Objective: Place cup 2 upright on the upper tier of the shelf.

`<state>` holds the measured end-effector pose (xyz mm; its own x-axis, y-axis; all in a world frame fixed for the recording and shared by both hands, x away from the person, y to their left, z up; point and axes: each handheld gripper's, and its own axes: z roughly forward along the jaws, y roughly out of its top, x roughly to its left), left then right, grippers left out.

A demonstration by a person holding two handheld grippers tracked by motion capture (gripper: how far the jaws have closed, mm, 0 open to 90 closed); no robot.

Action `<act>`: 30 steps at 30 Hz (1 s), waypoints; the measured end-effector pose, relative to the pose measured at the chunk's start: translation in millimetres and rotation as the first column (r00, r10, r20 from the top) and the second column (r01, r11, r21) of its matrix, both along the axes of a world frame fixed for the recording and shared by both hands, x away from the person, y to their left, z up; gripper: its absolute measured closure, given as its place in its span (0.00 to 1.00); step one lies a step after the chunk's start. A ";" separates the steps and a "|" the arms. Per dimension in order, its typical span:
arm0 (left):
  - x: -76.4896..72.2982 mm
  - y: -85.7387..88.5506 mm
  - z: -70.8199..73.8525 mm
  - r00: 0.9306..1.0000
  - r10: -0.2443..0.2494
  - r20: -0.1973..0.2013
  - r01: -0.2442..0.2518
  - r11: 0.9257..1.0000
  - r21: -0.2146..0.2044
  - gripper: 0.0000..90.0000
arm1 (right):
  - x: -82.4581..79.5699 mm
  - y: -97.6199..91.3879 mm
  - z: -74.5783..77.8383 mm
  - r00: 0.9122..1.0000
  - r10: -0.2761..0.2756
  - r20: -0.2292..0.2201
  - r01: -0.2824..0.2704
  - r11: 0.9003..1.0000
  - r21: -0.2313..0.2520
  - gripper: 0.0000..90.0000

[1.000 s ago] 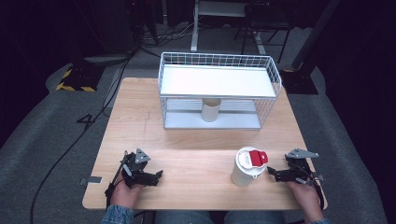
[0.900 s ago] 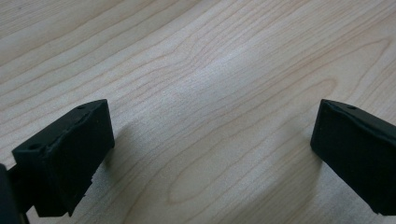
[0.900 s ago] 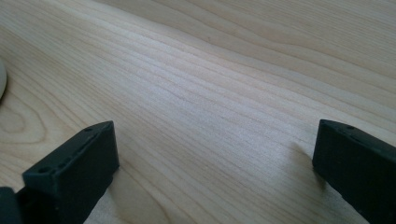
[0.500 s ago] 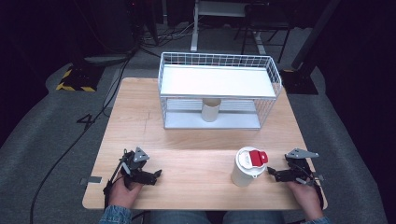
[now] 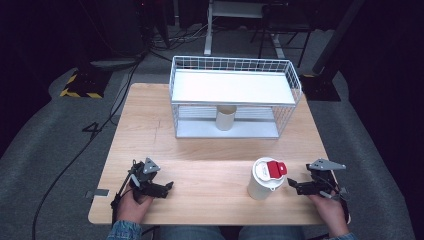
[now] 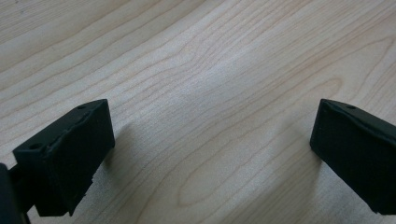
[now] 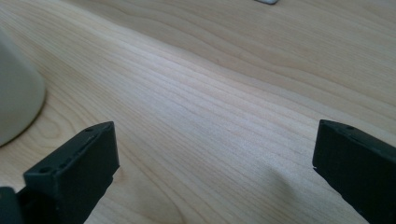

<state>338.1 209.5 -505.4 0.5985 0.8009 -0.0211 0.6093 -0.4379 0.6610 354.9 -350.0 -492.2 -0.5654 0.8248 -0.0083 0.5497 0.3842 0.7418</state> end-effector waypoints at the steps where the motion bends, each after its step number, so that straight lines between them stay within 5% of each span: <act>1: 0.1 -0.2 0.0 1.000 0.000 0.000 0.000 1.000 0.000 0.00 | -3.0 -0.2 3.7 1.000 0.006 0.007 -0.006 1.000 0.014 0.01; 20: -0.1 -0.5 -0.4 1.000 0.004 0.003 -0.004 1.000 -0.004 0.00 | -43.4 22.4 42.8 0.989 0.132 0.072 -0.138 0.987 0.081 0.01; 30: -0.1 -0.5 -0.4 1.000 0.004 0.003 -0.004 1.000 -0.003 0.00 | -53.7 50.1 49.9 0.967 0.243 0.073 -0.250 0.961 0.119 0.01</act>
<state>338.0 209.0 -505.8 0.5952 0.8033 -0.0219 0.6091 -0.4333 0.6643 301.2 -299.9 -442.3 -0.7530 0.6562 0.0485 0.4051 0.4042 0.8201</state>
